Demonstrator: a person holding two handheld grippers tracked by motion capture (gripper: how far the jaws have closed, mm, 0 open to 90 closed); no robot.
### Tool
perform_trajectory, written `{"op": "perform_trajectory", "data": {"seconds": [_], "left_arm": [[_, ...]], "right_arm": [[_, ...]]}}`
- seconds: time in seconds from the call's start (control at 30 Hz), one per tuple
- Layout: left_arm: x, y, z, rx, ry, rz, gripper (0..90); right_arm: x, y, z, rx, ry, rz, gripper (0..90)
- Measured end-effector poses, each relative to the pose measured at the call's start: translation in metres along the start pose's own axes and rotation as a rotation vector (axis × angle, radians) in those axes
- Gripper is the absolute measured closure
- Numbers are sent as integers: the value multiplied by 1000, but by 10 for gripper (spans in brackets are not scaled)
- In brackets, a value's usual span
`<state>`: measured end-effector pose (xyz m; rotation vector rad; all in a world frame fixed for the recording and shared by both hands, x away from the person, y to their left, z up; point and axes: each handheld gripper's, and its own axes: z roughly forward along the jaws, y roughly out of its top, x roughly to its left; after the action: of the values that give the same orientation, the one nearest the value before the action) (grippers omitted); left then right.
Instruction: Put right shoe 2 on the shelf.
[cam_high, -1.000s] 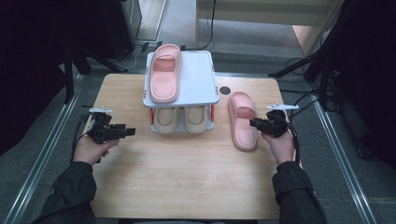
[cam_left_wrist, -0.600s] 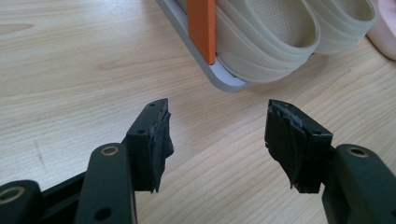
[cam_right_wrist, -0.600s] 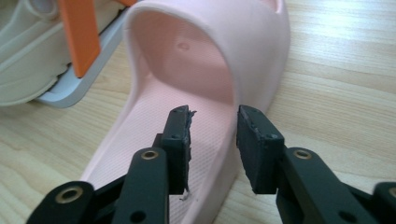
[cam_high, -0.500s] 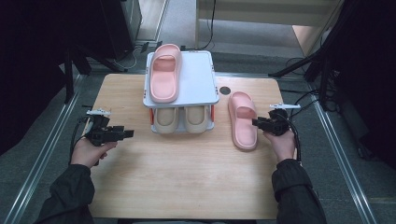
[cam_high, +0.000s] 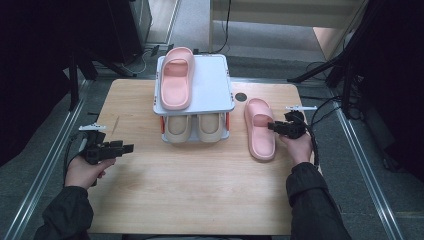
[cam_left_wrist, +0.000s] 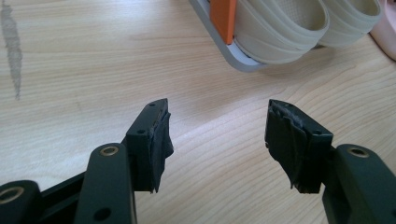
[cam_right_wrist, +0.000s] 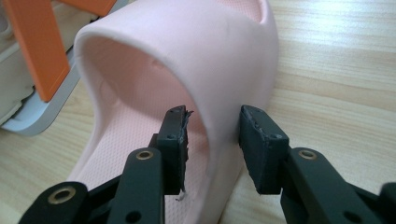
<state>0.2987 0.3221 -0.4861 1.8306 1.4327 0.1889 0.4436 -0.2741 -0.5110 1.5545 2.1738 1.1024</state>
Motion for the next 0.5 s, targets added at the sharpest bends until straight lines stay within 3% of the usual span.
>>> {"op": "perform_trajectory", "data": {"seconds": [0.3,0.5], "left_arm": [[2,-9,-9,-12,10,-19,404],[4,-12,-14,-17,15,-30,404]], "right_arm": [[-4,7,9,3,-7,32,624],[-4,8,12,1,-24,33,673]]}}
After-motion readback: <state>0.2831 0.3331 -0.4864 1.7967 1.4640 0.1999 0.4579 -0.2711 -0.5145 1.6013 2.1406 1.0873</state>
